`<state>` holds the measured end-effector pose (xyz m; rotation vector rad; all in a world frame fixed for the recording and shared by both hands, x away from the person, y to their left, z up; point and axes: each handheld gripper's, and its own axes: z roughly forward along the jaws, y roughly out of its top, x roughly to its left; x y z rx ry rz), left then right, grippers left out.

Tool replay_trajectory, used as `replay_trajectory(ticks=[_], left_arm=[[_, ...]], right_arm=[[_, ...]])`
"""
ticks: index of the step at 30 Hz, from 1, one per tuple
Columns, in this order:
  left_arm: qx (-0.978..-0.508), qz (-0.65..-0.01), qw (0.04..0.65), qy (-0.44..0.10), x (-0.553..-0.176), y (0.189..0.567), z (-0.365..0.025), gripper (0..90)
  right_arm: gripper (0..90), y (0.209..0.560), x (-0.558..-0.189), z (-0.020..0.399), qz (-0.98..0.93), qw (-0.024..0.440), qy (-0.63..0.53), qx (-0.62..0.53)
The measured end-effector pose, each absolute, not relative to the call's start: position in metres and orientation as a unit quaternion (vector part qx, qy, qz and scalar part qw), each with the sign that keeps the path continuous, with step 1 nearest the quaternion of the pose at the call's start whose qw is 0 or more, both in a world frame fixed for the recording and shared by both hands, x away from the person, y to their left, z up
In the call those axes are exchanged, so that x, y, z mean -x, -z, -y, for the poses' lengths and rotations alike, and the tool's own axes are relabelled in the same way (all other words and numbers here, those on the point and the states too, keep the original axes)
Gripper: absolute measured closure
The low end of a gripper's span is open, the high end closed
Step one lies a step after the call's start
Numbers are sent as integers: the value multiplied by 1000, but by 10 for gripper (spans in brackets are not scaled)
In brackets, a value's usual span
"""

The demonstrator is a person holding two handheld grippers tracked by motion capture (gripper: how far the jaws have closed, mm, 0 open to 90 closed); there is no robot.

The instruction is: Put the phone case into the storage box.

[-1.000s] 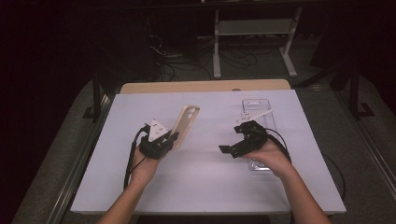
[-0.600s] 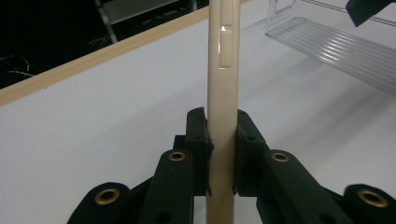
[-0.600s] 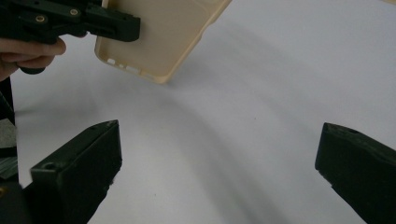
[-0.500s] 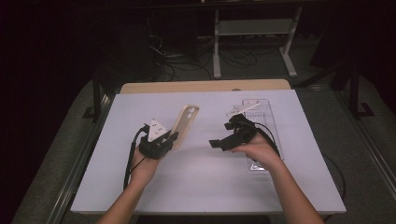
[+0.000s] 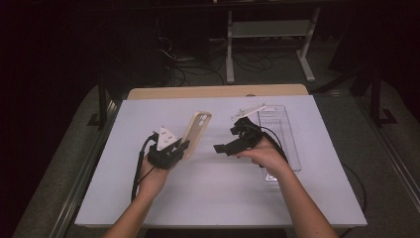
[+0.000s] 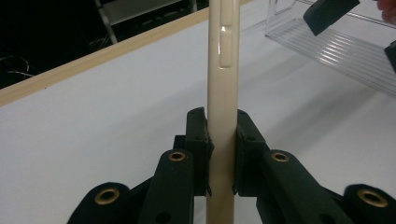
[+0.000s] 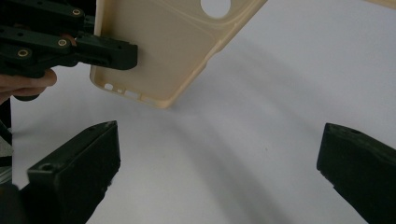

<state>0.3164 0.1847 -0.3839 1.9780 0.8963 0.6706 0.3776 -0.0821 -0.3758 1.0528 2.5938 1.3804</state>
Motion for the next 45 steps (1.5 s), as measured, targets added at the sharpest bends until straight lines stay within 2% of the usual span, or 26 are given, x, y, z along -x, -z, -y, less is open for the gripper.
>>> replay_trajectory(ticks=[7, 23, 45], left_arm=[[-787, -359, 422, -272, -316, 383, -186, 792], [-780, -367, 426, -273, -314, 386, -185, 791], [-776, -369, 432, -273, -310, 390, -176, 791]], right_arm=[[0, 380, -380, 76, -828, 13, -450, -334], [0, 386, -383, 72, -802, -24, -488, -344], [0, 386, -383, 70, -766, -51, -532, -357]])
